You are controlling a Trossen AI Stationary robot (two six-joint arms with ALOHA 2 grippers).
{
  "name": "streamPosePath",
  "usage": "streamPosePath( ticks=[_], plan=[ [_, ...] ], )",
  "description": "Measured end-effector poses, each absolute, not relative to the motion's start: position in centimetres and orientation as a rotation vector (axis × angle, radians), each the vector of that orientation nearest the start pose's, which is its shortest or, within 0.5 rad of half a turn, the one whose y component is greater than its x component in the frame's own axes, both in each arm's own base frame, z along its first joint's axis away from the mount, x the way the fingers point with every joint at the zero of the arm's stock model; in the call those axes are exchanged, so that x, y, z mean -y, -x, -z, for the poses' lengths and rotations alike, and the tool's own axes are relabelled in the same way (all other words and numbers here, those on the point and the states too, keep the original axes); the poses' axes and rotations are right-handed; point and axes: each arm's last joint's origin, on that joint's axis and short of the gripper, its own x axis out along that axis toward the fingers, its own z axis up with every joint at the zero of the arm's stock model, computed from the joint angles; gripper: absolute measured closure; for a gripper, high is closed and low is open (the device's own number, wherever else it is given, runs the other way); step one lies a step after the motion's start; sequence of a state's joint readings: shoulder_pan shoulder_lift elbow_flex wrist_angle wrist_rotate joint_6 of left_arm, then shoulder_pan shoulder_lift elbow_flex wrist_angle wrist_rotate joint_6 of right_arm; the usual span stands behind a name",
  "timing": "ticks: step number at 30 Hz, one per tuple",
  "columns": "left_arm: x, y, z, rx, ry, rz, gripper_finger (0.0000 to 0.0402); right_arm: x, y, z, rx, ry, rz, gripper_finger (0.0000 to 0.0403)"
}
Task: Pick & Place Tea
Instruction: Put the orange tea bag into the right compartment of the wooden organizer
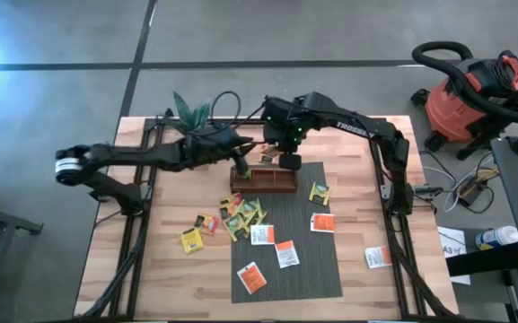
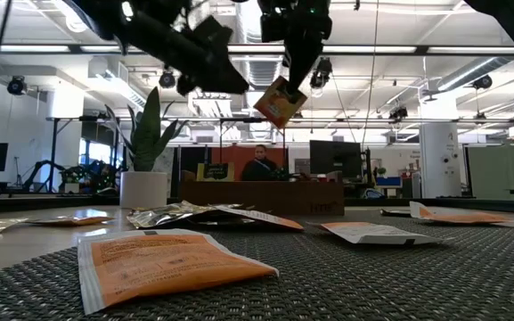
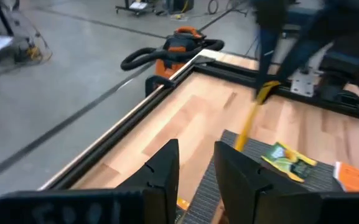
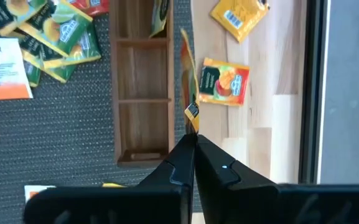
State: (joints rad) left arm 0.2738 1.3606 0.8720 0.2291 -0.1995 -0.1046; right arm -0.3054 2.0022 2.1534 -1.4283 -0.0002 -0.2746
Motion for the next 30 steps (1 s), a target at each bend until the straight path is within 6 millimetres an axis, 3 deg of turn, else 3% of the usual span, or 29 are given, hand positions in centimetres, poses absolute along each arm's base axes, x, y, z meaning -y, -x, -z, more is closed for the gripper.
streamPosePath(
  ticks=[10,30],
  plan=[
    [-9.4,-32.7,-26.5,-0.263,0.162,-0.351,0.0305,11.8,-37.3,-33.6,-1.339,0.004,0.100,0.0394],
    [-9.7,-34.4,-22.8,-0.370,0.206,-0.327,0.0305,11.8,-37.3,-33.6,-1.342,0.022,0.119,0.0394]
  ],
)
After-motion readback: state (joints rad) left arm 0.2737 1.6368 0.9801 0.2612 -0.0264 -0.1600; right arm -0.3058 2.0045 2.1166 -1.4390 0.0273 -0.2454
